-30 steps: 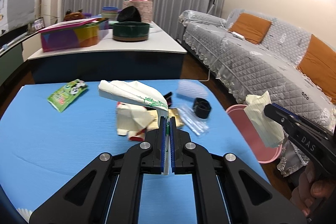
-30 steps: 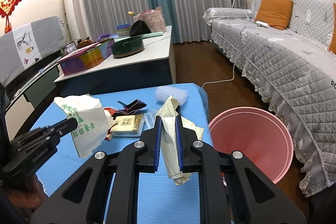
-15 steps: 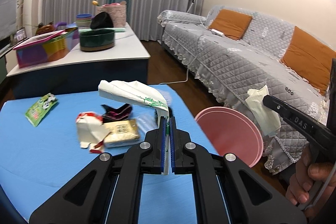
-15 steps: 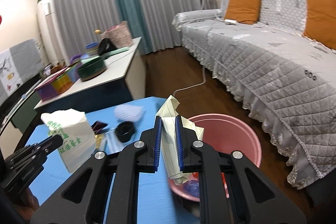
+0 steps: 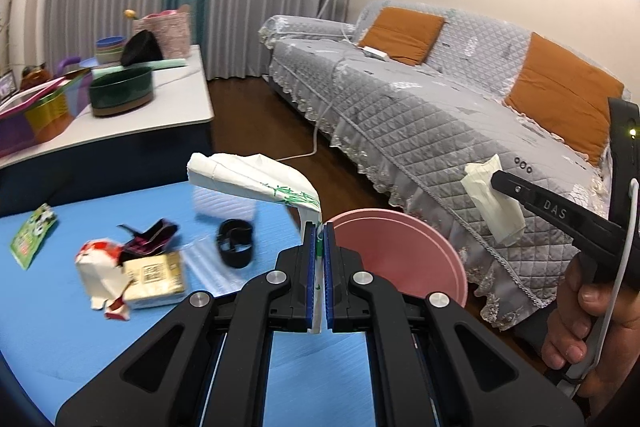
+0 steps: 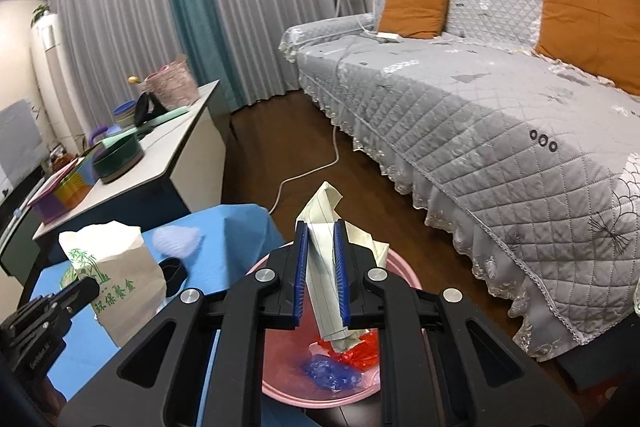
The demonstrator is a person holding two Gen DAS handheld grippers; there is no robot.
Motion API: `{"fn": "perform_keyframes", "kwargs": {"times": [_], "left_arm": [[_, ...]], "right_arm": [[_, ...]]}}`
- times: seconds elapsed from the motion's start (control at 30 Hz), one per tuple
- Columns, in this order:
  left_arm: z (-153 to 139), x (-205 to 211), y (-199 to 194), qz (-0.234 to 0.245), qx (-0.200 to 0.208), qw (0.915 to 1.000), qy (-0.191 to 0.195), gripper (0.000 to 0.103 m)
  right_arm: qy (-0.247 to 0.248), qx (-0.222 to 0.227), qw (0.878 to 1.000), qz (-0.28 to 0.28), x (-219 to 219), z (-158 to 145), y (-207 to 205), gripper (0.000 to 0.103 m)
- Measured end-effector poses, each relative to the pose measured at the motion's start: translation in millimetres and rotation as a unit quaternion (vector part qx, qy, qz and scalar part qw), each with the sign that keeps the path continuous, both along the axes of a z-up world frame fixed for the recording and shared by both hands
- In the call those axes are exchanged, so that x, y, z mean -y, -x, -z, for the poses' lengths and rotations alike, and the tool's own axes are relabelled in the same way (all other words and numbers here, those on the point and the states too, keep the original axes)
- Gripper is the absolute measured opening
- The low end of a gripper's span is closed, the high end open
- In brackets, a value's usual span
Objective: Collect trash
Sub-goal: 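Carry the paper bag and tissue over the pink bin with both tools, then open both tools to drop the paper bag and tissue into the bin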
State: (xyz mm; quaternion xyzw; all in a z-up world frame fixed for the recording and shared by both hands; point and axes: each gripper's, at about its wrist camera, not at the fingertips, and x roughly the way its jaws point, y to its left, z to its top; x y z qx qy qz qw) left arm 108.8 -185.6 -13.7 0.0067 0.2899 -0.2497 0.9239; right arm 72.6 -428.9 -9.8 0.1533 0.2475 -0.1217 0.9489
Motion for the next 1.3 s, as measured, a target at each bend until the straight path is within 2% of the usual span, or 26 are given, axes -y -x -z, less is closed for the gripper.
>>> {"fn": "perform_keyframes", "kwargs": {"times": [0.4, 0.7, 0.77, 0.8, 0.83, 0.87, 0.9, 1.07, 1.3], "left_arm": [[12.3, 56.6, -15.2, 0.048, -0.019, 0.9987, -0.004, 0.004], [23.0, 75.0, -21.9, 0.062, -0.03, 0.9975, -0.015, 0.004], [23.8, 76.6, -23.4, 0.065, -0.03, 0.9973, -0.018, 0.004], [24.9, 77.6, -24.0, 0.066, -0.03, 0.9972, -0.02, 0.005], [25.2, 78.7, -25.7, 0.068, -0.032, 0.997, -0.02, 0.012], [26.2, 77.6, -26.8, 0.067, -0.034, 0.997, -0.019, 0.024], [26.5, 76.2, -26.9, 0.065, -0.034, 0.9971, -0.018, 0.026], [29.0, 63.7, -24.4, 0.053, -0.04, 0.9976, -0.017, 0.026], [19.9, 35.6, -15.8, 0.033, -0.037, 0.9987, -0.011, 0.026]], "right_arm": [[-0.018, -0.003, 1.0, 0.008, 16.5, 3.5, -6.4, 0.014], [-0.022, -0.008, 1.0, 0.009, 20.3, 7.3, -9.1, 0.014], [-0.02, -0.012, 1.0, 0.016, 21.0, 7.8, -9.2, 0.017], [-0.021, -0.014, 1.0, 0.017, 21.6, 8.3, -9.6, 0.023], [-0.024, -0.017, 0.999, 0.016, 22.4, 9.2, -10.0, 0.028], [-0.028, -0.016, 0.999, 0.015, 22.8, 10.2, -9.8, 0.035], [-0.028, -0.017, 0.999, 0.016, 22.9, 10.7, -9.7, 0.037], [-0.028, -0.013, 0.999, 0.017, 21.0, 8.1, -9.2, 0.042], [-0.019, -0.004, 1.0, 0.007, 6.5, 1.5, -9.9, 0.042]]}}
